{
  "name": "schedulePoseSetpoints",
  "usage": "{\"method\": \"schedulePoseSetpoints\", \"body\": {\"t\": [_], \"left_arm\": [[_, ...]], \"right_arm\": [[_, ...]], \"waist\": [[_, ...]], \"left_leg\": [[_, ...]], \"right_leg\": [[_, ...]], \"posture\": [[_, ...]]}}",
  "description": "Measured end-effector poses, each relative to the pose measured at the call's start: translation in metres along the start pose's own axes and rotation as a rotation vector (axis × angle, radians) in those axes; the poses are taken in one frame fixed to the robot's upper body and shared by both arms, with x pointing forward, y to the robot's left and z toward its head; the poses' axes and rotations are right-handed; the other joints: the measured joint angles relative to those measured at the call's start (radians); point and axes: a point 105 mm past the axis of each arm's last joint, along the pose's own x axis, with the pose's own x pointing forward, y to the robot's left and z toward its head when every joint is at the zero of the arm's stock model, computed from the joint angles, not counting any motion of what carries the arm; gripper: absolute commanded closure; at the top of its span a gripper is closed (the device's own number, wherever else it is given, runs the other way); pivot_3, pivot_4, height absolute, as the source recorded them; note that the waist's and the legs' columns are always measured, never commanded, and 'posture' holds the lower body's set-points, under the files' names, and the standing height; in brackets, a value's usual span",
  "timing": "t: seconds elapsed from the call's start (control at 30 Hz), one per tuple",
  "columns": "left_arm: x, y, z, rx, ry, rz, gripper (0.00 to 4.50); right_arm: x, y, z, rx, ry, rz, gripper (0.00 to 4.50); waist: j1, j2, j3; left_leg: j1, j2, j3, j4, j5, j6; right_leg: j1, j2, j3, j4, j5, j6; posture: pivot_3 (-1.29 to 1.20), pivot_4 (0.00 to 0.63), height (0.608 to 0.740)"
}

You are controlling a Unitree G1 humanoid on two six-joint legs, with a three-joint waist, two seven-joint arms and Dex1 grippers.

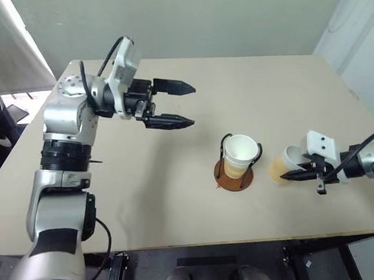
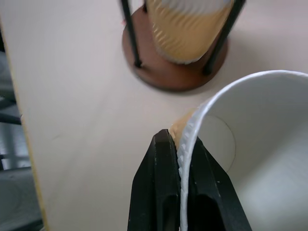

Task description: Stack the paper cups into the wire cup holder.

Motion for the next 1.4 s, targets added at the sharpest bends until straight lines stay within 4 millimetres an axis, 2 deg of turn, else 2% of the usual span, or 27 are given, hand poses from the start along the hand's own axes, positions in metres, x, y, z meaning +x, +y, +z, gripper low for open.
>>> {"method": "schedulePoseSetpoints", "body": {"t": [0.43,0.57,0.7,0.87,1.07,1.4], "left_arm": [[-0.009,-0.004,-0.011,-0.023,0.077,0.006,0.00],[-0.009,-0.004,-0.012,-0.020,0.079,0.004,0.00],[-0.008,-0.004,-0.012,-0.018,0.082,0.001,0.00],[-0.007,-0.004,-0.014,-0.022,0.089,-0.003,0.00],[-0.007,-0.004,-0.016,-0.021,0.093,-0.006,0.00],[-0.007,-0.004,-0.016,-0.020,0.093,-0.006,0.00]], "right_arm": [[-0.032,-0.039,0.068,-0.132,-0.119,-0.130,4.47],[-0.036,-0.037,0.090,-0.179,-0.160,-0.132,4.47],[-0.026,-0.020,0.105,-0.202,-0.198,-0.054,4.47],[-0.013,-0.003,0.113,-0.218,-0.210,0.031,4.47],[-0.002,0.000,0.113,-0.213,-0.209,0.068,4.47],[0.003,-0.004,0.109,-0.205,-0.195,0.083,4.47]], "waist": [[-0.002,0.001,0.001],[-0.005,0.001,0.001],[-0.005,0.001,0.001],[-0.005,0.002,0.001],[-0.006,0.002,0.001],[-0.007,0.002,0.001]], "left_leg": [[0.000,0.000,0.000,-0.001,0.000,0.000],[0.000,0.000,0.000,-0.002,0.000,0.000],[-0.001,0.000,0.000,-0.002,0.000,0.000],[-0.001,0.000,0.000,-0.002,0.000,0.000],[-0.001,0.000,0.000,-0.003,0.000,0.000],[-0.001,0.000,0.000,-0.004,0.000,0.000]], "right_leg": [[-0.001,-0.001,0.000,-0.001,0.000,-0.001],[-0.002,-0.001,0.000,-0.001,0.000,-0.002],[-0.002,-0.001,0.000,-0.001,0.000,-0.002],[-0.002,-0.001,0.000,-0.001,0.000,-0.002],[-0.003,-0.001,0.000,-0.001,0.000,-0.002],[-0.003,-0.002,0.000,-0.001,-0.001,-0.002]], "posture": [[0.00,0.150,0.740],[0.00,0.150,0.740],[0.00,0.150,0.740],[0.00,0.150,0.740],[0.00,0.150,0.740],[0.00,0.150,0.740]]}}
